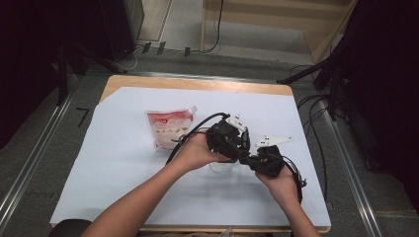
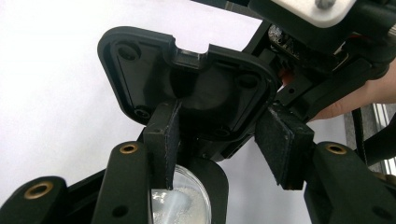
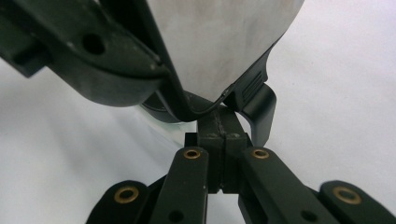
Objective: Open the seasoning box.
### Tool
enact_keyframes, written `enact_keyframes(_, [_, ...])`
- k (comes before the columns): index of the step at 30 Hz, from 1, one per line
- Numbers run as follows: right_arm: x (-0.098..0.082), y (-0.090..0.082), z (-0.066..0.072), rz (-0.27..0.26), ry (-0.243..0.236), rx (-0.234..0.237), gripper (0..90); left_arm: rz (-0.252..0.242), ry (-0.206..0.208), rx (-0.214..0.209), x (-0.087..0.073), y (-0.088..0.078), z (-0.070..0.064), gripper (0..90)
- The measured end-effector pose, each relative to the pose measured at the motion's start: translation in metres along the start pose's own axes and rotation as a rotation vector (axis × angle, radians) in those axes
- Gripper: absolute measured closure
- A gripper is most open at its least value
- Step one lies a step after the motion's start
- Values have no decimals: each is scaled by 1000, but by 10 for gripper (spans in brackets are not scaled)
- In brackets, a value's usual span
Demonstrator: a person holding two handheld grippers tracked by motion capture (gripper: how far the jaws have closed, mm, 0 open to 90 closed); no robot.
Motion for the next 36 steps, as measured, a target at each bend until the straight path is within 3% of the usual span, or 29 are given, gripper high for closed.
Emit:
enact_keyframes(5, [0, -5, -3, -7, 4, -6, 899, 13, 14, 9, -3, -7, 0, 506])
enact_keyframes(12, [-1, -12, -2, -17, 8, -11, 899, -20, -9, -12, -5, -19, -3, 464])
enact_keyframes(17, [-4, -17, 4, -19, 8, -3, 899, -18, -15, 0, -14, -33, 0, 460])
enact_keyframes(23, [-3, -27, 25, -36, -9, 20, 865, -46, -55, 2, -25, -54, 7, 453])
enact_keyframes(28, [-2, -26, 49, -46, -43, 61, 723, -52, -83, 0, -37, -70, 9, 457])
enact_keyframes(30, [-3, -25, 63, -50, -71, 81, 706, -55, -102, -1, -42, -76, 10, 465])
enact_keyframes(31, [-3, -25, 63, -50, -71, 81, 706, -55, -102, -1, -42, -76, 10, 467])
enact_keyframes(32, [-4, -22, 76, -40, -95, 101, 686, -49, -114, 5, -46, -82, 13, 464])
enact_keyframes(36, [-2, -14, 99, -26, -130, 151, 617, -71, -154, 4, -52, -94, 16, 453])
Point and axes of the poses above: each handheld gripper's, and its own axes: y roughly forward along the jaws, x roughly out of its top, z roughly to its left, the point moved 10 cm from there along y, roughly forward along the jaws, and after that the axes turned 3 degrees about -x, right-handed, at the moved point
